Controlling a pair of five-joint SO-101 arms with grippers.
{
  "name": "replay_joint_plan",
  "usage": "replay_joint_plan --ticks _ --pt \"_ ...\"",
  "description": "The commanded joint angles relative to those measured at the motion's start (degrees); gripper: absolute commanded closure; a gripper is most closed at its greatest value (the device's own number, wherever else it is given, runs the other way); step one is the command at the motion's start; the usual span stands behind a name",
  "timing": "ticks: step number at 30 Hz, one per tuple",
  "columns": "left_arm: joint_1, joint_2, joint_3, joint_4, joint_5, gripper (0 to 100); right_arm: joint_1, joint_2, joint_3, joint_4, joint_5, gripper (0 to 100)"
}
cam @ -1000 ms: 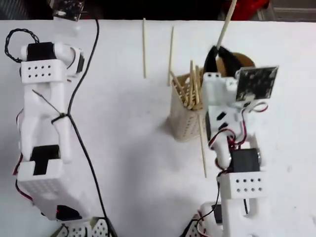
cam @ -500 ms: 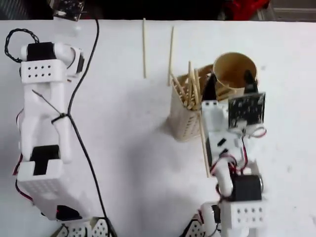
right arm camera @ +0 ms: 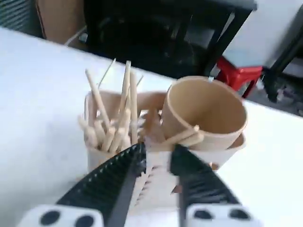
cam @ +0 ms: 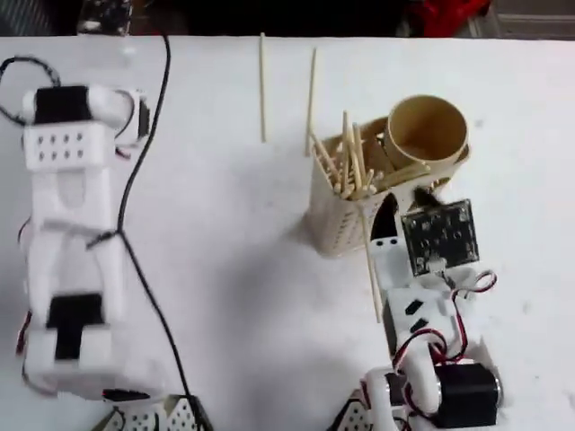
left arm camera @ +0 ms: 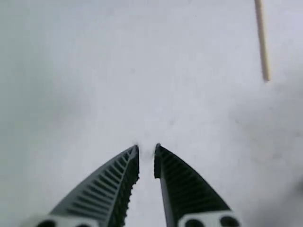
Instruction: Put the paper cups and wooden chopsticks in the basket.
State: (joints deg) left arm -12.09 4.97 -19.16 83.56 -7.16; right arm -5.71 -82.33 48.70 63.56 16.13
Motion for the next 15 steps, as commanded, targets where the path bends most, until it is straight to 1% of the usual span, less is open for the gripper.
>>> replay_joint_plan --ticks 1,8,11,15 --pt "0.9 -21.9 19.4 -6.9 4.5 92 0.1 0.3 4.9 0.4 0.9 95.9" --pt "1.1 -59.6 69.2 -31.3 5.1 92 0.0 0.2 19.3 0.3 0.9 94.8" --pt "-2.5 -74.1 88.5 -39.8 5.0 92 0.0 -0.5 23.9 0.5 0.8 94.9" --pt "-7.7 -92.9 107.9 -46.9 5.0 92 0.1 -4.9 33.6 0.3 0.8 94.7"
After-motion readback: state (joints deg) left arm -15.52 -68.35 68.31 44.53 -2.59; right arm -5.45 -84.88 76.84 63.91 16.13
